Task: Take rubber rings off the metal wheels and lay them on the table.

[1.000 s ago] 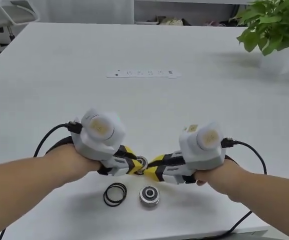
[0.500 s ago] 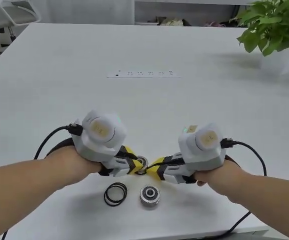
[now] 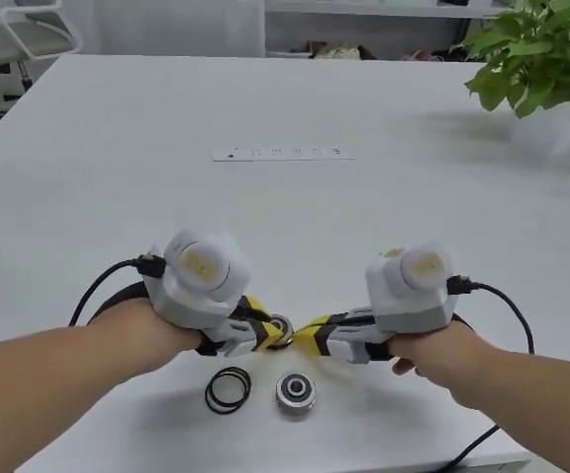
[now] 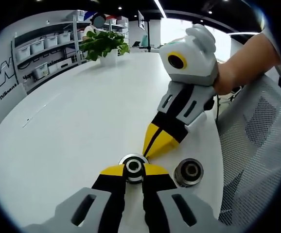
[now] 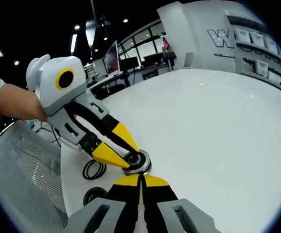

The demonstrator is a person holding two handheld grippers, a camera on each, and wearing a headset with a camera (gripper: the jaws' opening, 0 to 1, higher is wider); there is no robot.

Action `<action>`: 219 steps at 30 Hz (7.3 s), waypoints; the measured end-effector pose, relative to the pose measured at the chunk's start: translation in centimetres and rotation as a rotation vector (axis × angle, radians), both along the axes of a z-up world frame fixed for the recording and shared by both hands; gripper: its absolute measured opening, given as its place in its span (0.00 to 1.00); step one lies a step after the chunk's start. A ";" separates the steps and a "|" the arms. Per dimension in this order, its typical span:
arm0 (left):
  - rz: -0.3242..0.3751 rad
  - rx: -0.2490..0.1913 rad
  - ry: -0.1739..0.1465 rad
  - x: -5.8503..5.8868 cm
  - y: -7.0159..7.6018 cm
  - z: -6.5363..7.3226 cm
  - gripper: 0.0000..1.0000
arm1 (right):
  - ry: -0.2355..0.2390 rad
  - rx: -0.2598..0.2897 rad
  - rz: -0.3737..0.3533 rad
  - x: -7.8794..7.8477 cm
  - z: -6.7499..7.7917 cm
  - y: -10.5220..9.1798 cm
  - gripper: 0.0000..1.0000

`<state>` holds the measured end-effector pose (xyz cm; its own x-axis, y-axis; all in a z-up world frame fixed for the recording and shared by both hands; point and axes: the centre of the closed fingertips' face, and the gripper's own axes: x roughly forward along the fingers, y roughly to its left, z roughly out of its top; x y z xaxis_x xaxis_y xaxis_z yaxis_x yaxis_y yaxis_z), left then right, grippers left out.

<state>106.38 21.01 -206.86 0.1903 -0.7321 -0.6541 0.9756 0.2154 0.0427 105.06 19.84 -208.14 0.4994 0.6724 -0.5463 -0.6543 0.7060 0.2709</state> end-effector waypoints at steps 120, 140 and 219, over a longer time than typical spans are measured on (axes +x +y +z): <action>0.004 -0.072 0.002 -4.9 8.6 5.0 0.58 | 0.052 0.229 0.032 -2.8 5.2 4.6 0.00; 0.055 -0.078 0.025 -5.5 11.2 4.6 0.61 | 0.154 0.180 0.168 -5.8 2.8 8.1 0.00; 0.122 -0.145 -0.016 -7.3 12.3 8.9 0.65 | -0.160 -0.066 0.082 -9.6 7.9 -3.3 0.62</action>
<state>99.09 33.32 -198.00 0.2933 -0.7893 -0.5394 0.9412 0.3375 0.0180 95.49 16.57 -200.21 0.5284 0.6796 -0.5089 -0.7414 0.6614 0.1135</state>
